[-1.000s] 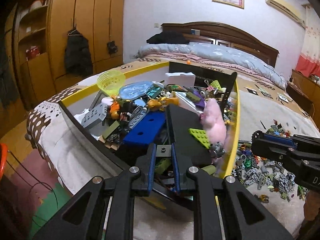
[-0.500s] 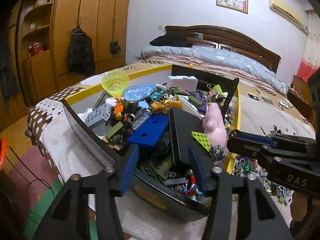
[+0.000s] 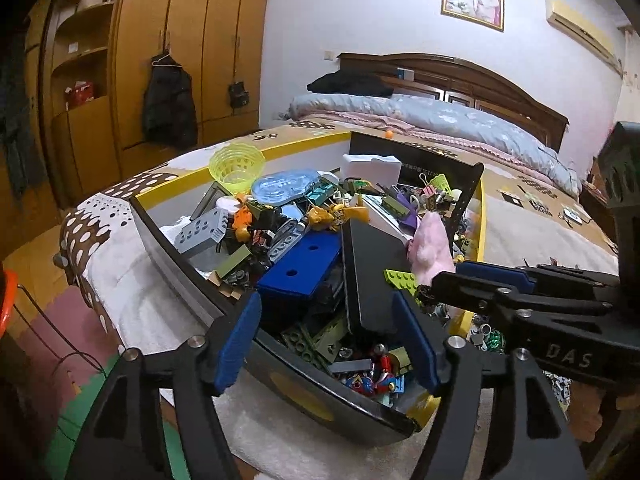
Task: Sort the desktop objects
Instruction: 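Open the left gripper into the box while the right gripper releases the gear, then bring both grippers back over the Lego pile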
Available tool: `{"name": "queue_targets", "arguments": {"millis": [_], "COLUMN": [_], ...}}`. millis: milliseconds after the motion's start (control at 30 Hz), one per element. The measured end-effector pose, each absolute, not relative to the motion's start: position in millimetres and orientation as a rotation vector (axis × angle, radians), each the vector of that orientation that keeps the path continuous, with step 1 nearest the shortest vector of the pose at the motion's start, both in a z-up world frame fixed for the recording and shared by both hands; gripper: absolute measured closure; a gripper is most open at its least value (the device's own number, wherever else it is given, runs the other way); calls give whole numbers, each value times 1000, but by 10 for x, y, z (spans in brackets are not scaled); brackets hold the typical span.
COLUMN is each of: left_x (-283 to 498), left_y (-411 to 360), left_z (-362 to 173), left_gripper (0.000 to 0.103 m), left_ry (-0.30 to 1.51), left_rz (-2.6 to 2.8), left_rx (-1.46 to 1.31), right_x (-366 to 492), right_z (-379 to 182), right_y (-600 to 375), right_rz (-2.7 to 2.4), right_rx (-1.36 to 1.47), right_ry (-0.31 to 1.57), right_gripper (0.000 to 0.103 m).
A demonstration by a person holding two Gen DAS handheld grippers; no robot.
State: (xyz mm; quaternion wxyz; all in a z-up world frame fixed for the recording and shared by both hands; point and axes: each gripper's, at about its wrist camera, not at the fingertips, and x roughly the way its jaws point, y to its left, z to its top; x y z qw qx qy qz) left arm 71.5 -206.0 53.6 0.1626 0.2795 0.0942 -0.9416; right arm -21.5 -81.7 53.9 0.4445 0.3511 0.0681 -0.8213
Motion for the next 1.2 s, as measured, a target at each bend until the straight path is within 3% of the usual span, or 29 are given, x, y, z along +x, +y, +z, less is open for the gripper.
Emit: {"name": "queue_targets", "arguments": {"millis": [200, 1000, 1067, 1133, 1200], "left_x": [709, 481, 469, 452, 414], "left_y": [-1999, -905, -836, -780, -737], "left_z": [550, 549, 497, 439, 357], "left_gripper": [25, 24, 24, 24, 24], "left_ry": [263, 139, 156, 163, 160], "left_rz": [-2660, -2781, -2783, -2776, -2752], "left_rx": [813, 1034, 1062, 1091, 1125], "right_x": [-147, 96, 113, 123, 123], "right_z": [670, 578, 521, 447, 373], "right_y": [-590, 698, 758, 802, 833], "right_rz": [-2068, -2272, -2293, -2314, -2327], "right_rx": [843, 1037, 1042, 1049, 1060], "right_ry": [137, 93, 107, 125, 125], "right_gripper": [55, 54, 50, 37, 35]}}
